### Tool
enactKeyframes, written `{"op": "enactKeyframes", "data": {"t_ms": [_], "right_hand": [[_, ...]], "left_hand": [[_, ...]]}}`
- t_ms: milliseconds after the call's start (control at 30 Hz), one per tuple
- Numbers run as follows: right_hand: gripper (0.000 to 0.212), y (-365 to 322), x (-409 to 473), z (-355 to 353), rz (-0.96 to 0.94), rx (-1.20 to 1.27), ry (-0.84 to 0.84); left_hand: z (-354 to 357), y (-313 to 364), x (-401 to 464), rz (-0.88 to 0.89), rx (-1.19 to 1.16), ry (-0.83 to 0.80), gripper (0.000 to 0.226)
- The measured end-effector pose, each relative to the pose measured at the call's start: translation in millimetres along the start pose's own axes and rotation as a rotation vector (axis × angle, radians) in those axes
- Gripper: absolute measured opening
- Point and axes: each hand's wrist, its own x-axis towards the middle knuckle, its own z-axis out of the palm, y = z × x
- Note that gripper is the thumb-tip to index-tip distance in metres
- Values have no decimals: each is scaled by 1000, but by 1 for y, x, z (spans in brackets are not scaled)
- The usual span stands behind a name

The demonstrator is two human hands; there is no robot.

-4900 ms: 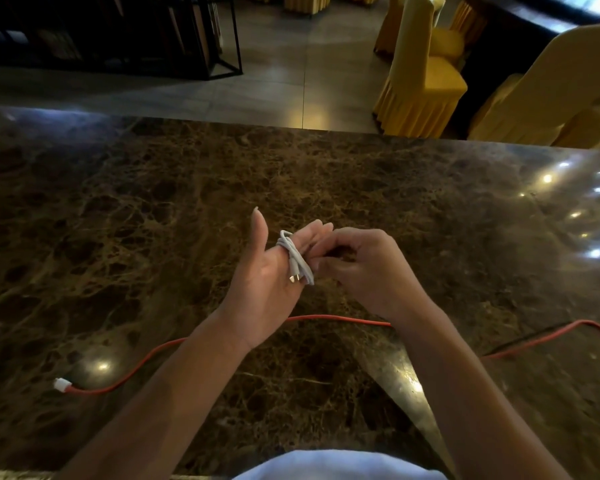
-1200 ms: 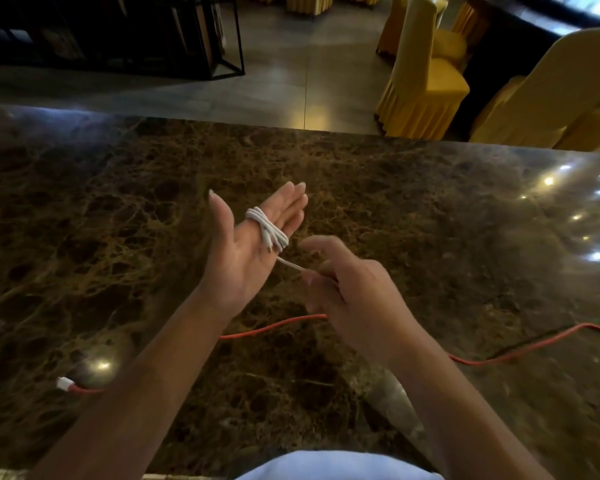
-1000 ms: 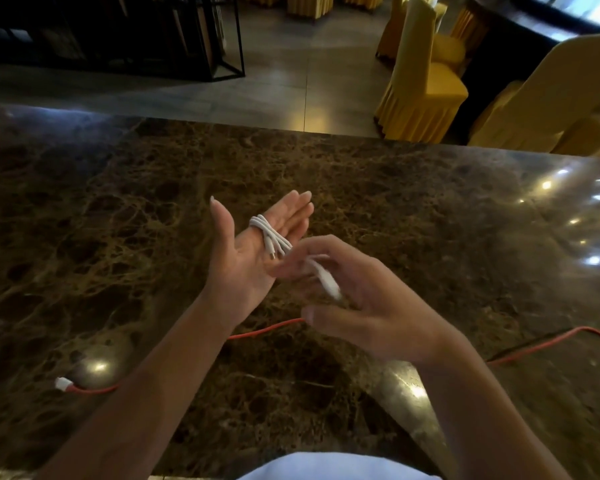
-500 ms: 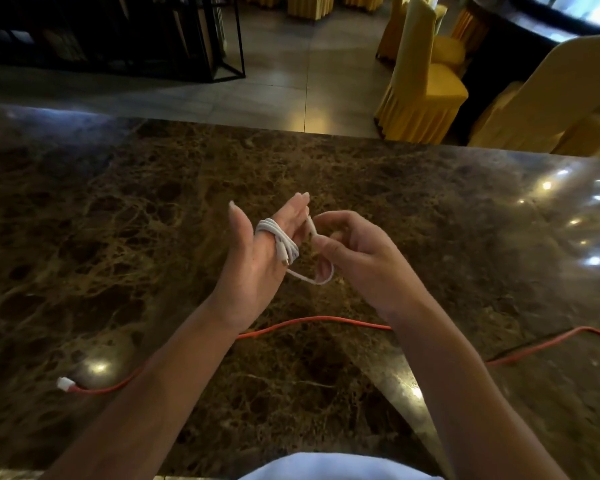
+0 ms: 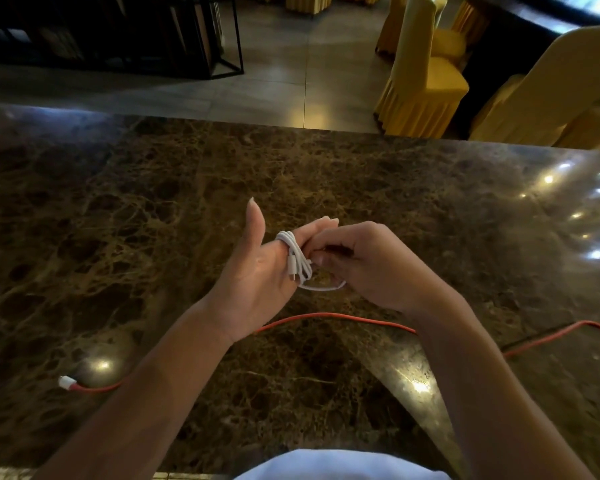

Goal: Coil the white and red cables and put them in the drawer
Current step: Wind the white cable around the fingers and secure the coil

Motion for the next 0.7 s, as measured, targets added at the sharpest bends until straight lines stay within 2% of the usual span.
{"op": "enactKeyframes", "data": {"t_ms": [200, 333, 467, 600, 700], "right_hand": [[9, -6, -1, 11, 92, -31, 165], [6, -3, -5, 3, 161, 15, 133], [9, -5, -5, 4, 158, -77, 157], [14, -5, -9, 1, 76, -43, 37], [13, 0, -8, 3, -13, -13, 13]], "left_hand": [[0, -1, 1, 23, -60, 26, 125], [4, -1, -1, -6, -60, 43, 130], [8, -4, 2, -6, -4, 54, 130], [8, -4, 2, -34, -17, 21, 126], [8, -4, 2, -27, 11, 40, 123]]}}
